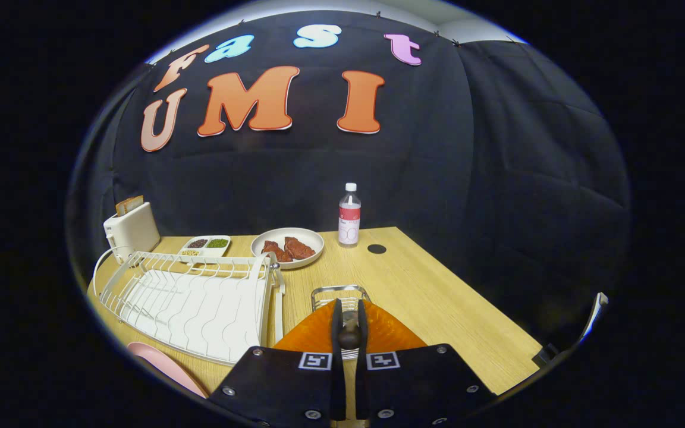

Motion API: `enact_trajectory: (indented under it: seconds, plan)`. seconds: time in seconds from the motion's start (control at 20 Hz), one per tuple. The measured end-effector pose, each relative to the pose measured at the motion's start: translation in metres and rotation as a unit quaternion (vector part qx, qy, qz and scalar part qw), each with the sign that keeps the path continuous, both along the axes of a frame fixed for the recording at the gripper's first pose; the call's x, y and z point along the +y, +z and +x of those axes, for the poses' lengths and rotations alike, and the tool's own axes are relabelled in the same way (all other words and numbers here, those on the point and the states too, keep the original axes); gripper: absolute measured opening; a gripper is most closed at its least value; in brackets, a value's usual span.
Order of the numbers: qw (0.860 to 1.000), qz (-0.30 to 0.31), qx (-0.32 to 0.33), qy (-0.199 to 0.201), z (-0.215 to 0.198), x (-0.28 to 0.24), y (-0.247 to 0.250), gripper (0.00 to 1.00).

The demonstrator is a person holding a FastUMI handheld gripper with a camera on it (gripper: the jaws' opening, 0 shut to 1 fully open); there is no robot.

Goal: Take the plate from the dish rack, then take the spoon from the basket and place it into the plate.

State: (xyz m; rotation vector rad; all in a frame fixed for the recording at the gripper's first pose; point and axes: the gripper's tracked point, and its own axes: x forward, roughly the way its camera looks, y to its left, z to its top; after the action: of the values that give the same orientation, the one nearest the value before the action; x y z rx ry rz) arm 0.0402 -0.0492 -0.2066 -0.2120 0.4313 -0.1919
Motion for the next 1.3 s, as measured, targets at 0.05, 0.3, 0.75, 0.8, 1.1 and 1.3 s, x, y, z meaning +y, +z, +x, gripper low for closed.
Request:
enact_trajectory:
  seconds: [0.05, 0.3, 0.75, 0.8, 1.1, 1.3]
  plan:
    - [1.000, -0.002, -0.006, 0.003, -0.003, 0.003, 0.008, 0.07]
    - [0.999, -0.008, -0.029, 0.019, -0.032, 0.032, 0.042, 0.07]
    - [0.997, 0.004, -0.034, 0.076, -0.102, 0.121, 0.059, 0.07]
    - [0.996, 0.006, -0.032, 0.087, -0.110, 0.133, 0.059, 0.07]
    - [0.988, 0.016, -0.011, 0.152, -0.146, 0.197, 0.035, 0.07]
    - [0.980, 0.026, 0.015, 0.196, -0.162, 0.235, 0.005, 0.07]
